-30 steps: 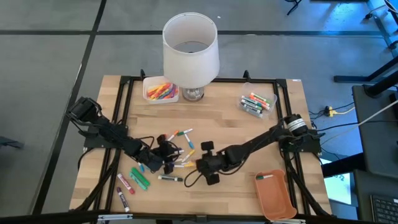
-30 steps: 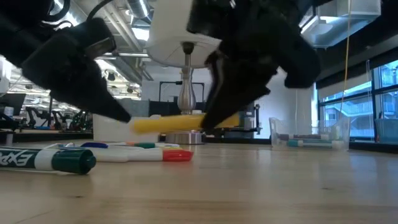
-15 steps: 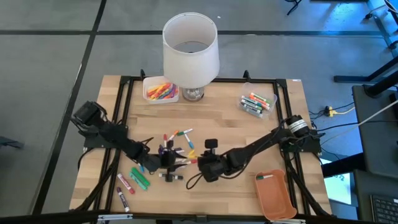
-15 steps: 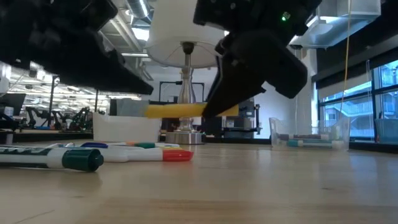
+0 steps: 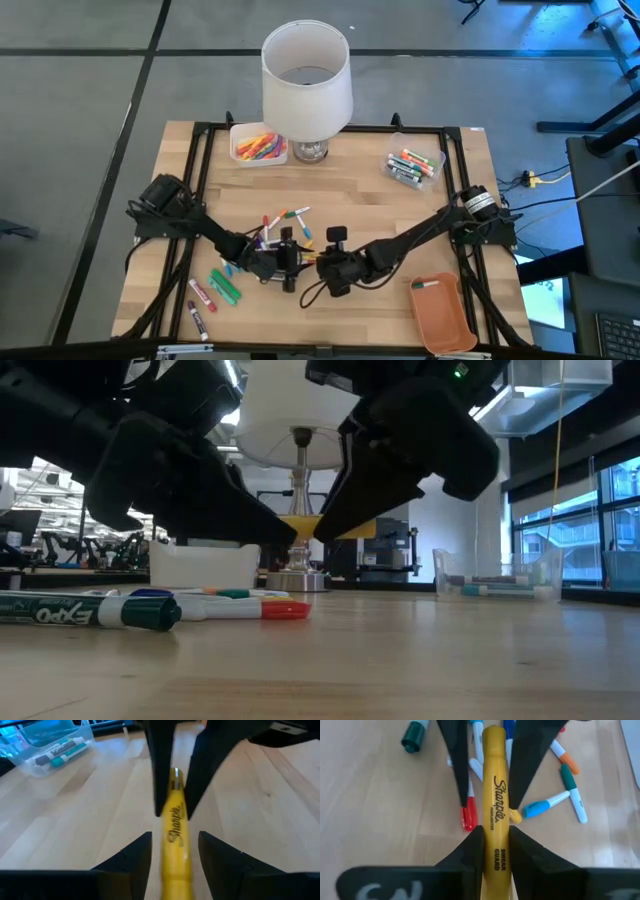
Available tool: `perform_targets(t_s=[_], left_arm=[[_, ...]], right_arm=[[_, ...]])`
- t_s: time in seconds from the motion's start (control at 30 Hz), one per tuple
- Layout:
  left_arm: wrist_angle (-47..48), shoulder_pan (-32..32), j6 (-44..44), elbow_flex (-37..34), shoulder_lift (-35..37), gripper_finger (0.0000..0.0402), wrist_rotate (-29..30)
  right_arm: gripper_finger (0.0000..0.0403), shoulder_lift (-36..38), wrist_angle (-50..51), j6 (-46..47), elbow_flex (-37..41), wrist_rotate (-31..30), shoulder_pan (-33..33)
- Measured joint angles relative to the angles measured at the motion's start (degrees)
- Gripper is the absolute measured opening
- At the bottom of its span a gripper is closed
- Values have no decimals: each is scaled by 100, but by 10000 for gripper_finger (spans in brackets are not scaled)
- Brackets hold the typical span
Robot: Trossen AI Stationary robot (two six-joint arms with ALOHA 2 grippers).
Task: Pick & Place Markers
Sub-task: Put the yellow highlighter into the white bin
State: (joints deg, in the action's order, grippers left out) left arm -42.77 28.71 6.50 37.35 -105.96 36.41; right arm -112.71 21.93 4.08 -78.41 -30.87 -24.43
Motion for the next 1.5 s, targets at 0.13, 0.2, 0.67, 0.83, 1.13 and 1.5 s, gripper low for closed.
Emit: perform_targets(t_s=[0.13,0.2,0.67,0.83,1.13,1.5], left_arm=[[58,7,18,3,18,120,-12],[84,11,33,3,18,96,-9],[814,-79,-434,7,286,61,897],[2703,-276,123,0,1093,61,1383],[5920,-836,1285,3,2753,61,2879],[7898,-2617,1857,-40,3542,72,1463]], right_arm=[[70,0,7,-2,1,2,-11],[71,0,8,-4,0,7,-8],[155,0,66,146,0,-136,203],[196,4,1018,298,-4,-469,384],[204,-7,2280,1094,76,-964,501],[204,-4,2123,1521,542,-1098,420]])
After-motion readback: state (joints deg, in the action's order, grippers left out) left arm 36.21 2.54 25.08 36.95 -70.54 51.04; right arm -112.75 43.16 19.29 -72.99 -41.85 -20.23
